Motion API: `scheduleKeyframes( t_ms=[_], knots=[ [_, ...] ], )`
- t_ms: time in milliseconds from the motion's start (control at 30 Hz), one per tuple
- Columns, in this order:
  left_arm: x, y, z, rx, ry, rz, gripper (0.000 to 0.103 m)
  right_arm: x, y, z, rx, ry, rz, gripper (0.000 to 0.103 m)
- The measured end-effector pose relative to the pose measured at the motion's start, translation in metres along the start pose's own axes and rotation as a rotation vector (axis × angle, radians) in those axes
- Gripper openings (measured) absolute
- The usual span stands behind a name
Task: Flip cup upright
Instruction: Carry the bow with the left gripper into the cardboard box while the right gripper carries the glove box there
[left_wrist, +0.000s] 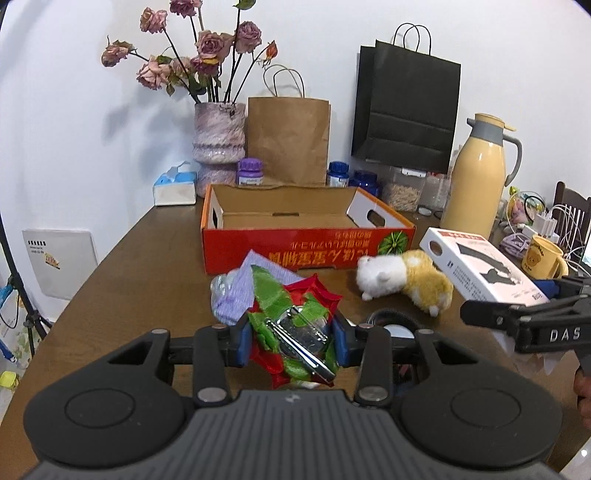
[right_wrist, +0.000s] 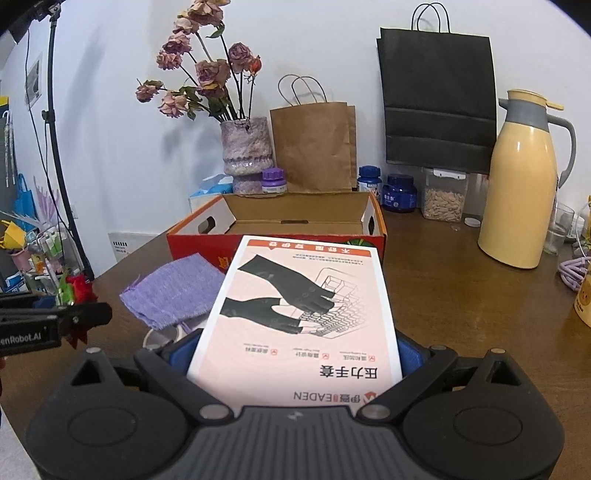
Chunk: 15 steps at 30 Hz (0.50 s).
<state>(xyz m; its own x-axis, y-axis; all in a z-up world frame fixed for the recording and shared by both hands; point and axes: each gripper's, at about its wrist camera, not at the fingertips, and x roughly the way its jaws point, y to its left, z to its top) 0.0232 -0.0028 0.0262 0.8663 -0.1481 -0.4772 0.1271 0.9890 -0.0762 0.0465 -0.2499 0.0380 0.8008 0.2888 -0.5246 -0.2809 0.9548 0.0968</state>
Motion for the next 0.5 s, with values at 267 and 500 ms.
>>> scheduleKeyframes(
  t_ms=[267,500],
  knots=[
    [0.016,0.003,0.025,-0.018,-0.009,-0.009,0.041,0.009,0.006,0.016,-0.016,-0.013,0.002,0.099],
    [0.032,0.003,0.046,-0.021,-0.012,-0.013,0.041,0.021,0.008,0.033,-0.021,-0.019,-0.001,0.099]
  ],
)
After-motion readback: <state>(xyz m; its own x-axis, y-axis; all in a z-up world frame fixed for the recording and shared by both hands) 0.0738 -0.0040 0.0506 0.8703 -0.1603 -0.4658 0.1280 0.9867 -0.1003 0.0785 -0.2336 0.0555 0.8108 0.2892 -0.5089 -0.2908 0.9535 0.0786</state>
